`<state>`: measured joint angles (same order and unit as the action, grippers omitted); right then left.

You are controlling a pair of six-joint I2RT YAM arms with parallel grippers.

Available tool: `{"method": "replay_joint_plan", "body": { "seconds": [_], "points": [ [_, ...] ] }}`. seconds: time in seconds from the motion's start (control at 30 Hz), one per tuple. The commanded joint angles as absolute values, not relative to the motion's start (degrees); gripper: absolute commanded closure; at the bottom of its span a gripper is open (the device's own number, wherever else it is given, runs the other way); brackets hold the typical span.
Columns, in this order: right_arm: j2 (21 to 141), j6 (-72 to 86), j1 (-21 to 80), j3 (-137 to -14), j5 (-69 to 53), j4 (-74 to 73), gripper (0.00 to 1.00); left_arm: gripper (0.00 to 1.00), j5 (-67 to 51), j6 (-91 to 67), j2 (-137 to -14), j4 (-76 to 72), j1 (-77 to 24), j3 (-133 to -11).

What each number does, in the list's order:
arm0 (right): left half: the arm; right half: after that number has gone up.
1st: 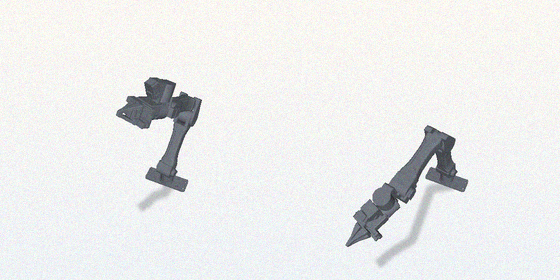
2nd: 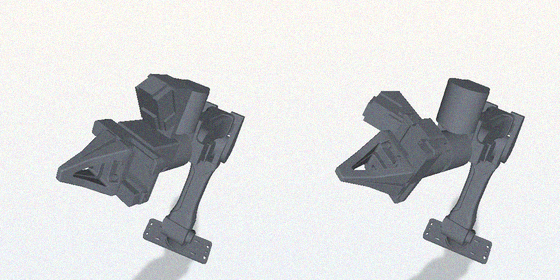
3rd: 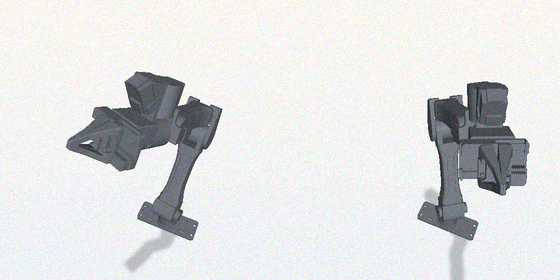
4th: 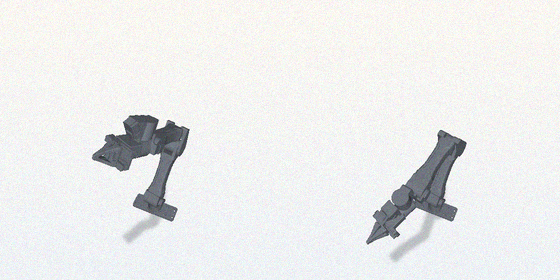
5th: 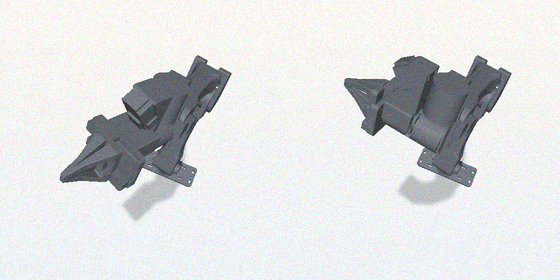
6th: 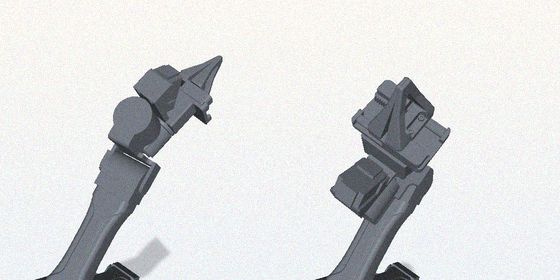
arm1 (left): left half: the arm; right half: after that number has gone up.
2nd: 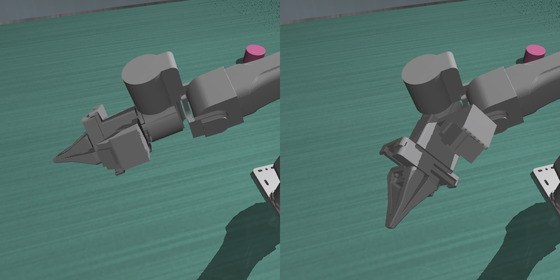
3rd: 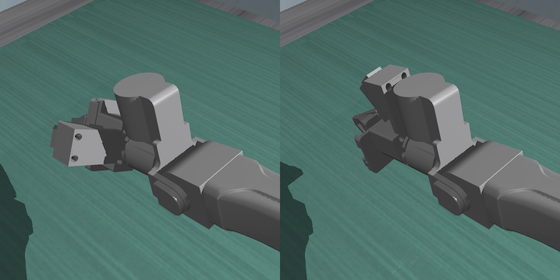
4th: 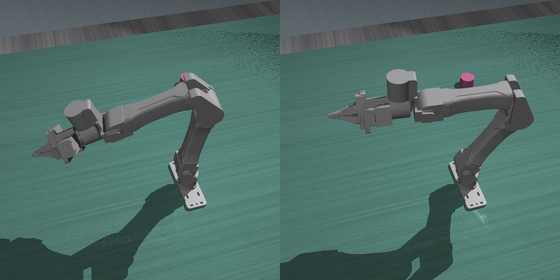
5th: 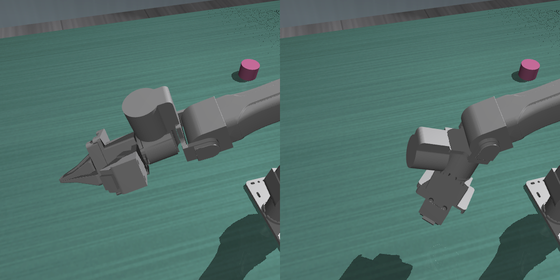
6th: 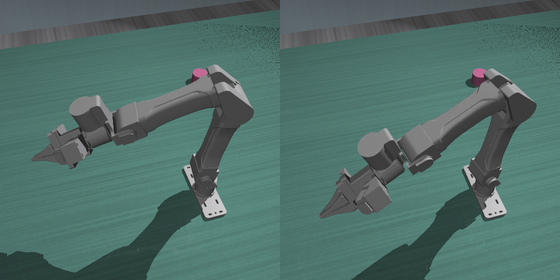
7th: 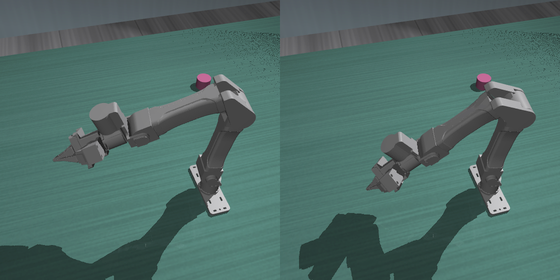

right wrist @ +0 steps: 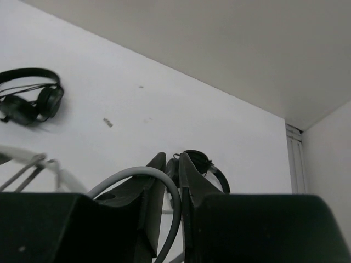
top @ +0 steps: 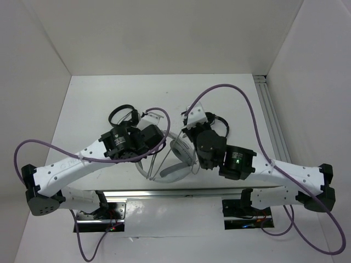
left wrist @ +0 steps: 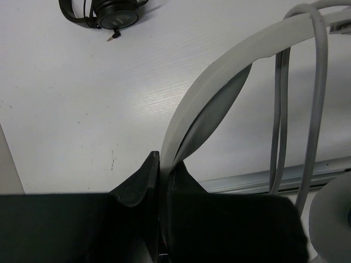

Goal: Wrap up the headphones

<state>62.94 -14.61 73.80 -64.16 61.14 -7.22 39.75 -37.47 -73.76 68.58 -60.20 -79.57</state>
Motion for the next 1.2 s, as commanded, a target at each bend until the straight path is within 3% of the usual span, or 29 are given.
{"method": "replay_joint_plan", "body": {
  "seconds": [0.0,0.37,0.5,0.6,0.8,0.87,1.1,1.17],
  "points": [
    [59.1,-12.8,67.4,-67.8,62.5,-0.1,0.77,1.0,37.7,-37.3,-69.0,71.6,-60.9,-79.7],
    [64.9,-8.9,52.6,-70.4,42.0,-3.5,0.73,1.0,24.4,-26.8,-63.7,65.5,-60.9,-79.7],
    [66.8,-6.4,48.3,-69.7,32.9,-3.5,0.91,1.0,26.4,-28.0,-63.2,66.1,-60.9,-81.7],
    [68.1,-2.8,45.4,-67.2,27.1,-2.3,0.98,1.0,28.2,-28.6,-62.6,67.3,-60.9,-84.6],
    [69.3,2.5,40.1,-58.6,9.6,6.6,0.97,1.0,29.6,-27.6,-61.4,67.5,-60.9,-92.1],
    [70.6,3.2,39.3,-57.1,2.9,9.4,0.92,1.0,28.9,-26.3,-60.6,65.9,-60.9,-93.9],
    [79.4,7.9,39.3,-57.2,-20.5,19.6,0.88,1.0,23.1,-23.1,-60.0,61.3,-60.9,-103.8],
    [82.0,11.3,39.3,-57.7,-27.5,24.5,0.82,1.0,23.1,-22.4,-61.0,61.3,-60.9,-107.5]
  ]
}}
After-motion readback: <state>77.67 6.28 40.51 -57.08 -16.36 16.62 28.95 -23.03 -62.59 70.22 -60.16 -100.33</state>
